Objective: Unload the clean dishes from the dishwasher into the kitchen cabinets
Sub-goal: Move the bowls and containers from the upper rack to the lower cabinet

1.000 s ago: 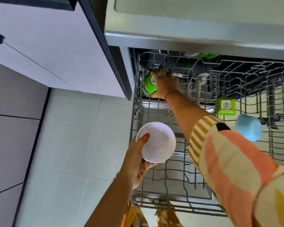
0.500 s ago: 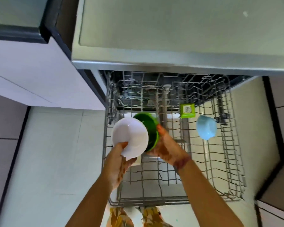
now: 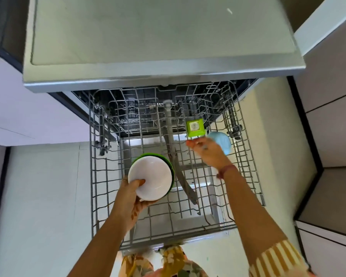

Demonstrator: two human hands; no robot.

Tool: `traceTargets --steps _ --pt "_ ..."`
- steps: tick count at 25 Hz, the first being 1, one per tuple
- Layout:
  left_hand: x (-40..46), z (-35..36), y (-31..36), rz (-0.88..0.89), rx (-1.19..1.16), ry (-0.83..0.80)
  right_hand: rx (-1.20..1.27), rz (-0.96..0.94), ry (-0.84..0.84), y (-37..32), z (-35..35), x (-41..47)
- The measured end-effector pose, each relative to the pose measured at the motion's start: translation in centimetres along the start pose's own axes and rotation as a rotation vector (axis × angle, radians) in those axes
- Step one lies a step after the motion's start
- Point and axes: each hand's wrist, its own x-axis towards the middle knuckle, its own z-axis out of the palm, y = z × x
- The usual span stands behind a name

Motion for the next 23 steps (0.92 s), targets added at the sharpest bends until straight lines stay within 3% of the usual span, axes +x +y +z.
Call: traceTargets --steps 1,2,7,10,14,16,19,23 --pt "0.3 0.1 -0.4 -0.006 0.003 0.002 -0.183 0.032 0.214 2.0 -1.0 1.9" --pt "0.5 0.3 -0.7 -0.015 0.006 0.002 -0.349 0.095 0.318 3.9 -1.5 3.5" --pt "1.5 0.6 -2.0 -0.039 0.086 0.037 -0.571 0.125 0.240 8.2 -0.2 7.5" --pt "1.3 1.0 -2.0 -0.041 0.132 0.074 -0.441 0.144 0.316 8.2 0.6 7.7" --pt "0.7 1.6 -1.4 -0.027 0.228 0.027 -0.003 0.044 0.479 6.4 -0.6 3.3" --pt "0.5 2.4 -0.9 -0.011 0.272 0.010 0.317 -0.026 0.368 3.9 -0.8 -0.9" --pt "0.2 3.9 0.0 0.001 0.303 0.005 0.798 -0.066 -0.124 1.0 0.6 -5.8" --pt "0.3 4.5 1.0 0.033 0.383 0.035 1.054 0.047 -0.358 -0.1 2.6 -6.0"
